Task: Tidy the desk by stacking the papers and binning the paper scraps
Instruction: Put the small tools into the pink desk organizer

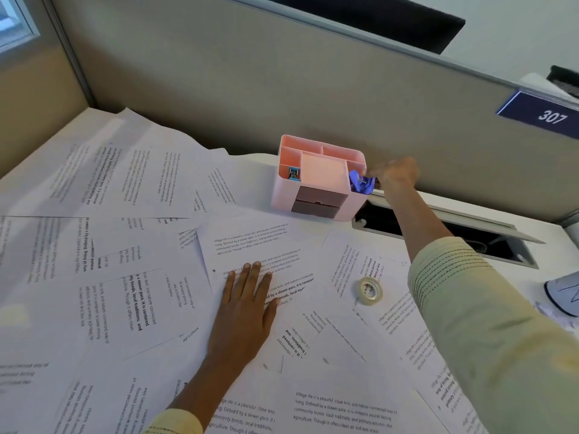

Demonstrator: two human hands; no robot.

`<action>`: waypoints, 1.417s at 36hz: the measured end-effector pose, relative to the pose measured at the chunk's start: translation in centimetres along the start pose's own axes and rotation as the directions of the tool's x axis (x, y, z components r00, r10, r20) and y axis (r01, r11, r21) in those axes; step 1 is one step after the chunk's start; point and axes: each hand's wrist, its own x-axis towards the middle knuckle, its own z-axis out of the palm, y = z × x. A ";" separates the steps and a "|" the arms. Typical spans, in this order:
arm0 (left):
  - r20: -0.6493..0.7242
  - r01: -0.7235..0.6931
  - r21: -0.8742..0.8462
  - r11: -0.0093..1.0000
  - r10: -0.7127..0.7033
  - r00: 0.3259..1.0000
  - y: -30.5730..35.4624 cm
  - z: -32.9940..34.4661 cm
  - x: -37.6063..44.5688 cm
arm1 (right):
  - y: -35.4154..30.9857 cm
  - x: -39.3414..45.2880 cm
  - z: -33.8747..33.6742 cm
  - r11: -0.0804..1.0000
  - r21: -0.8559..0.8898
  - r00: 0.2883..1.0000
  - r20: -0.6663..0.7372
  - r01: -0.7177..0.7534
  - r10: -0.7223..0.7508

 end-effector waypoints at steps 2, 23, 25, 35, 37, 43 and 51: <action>0.010 0.003 -0.015 1.000 -0.003 1.000 0.0 -0.1 0.0 | 0.2 0.2 0.3 1.000 0.026 1.000 0.005 -0.015 0.015; 0.023 0.004 -0.042 0.999 -0.003 1.000 -0.2 0.2 0.0 | 1.3 0.6 1.8 0.994 0.105 1.000 0.009 -0.027 0.026; 0.023 0.002 -0.037 0.999 -0.001 1.000 -0.2 0.2 0.0 | 1.6 0.6 1.8 0.991 0.135 1.000 0.009 0.009 -0.010; 0.034 0.001 -0.059 0.998 0.001 0.999 -0.1 -0.1 0.0 | 4.5 -1.2 0.8 0.946 0.296 0.989 0.031 0.132 -0.148; 0.036 0.000 -0.061 0.998 0.002 0.999 -0.1 -0.2 0.0 | 5.9 -2.6 0.4 0.925 0.357 0.984 0.062 0.132 -0.164; 0.026 -0.004 -0.029 1.000 0.005 1.000 -0.1 -0.3 0.1 | 11.7 -7.7 -0.5 0.921 0.355 0.944 0.220 0.160 -0.248; 0.039 -0.005 -0.012 1.000 0.005 0.999 0.0 -0.4 0.2 | 17.5 -11.5 -1.3 0.952 0.015 0.849 0.449 0.305 -0.279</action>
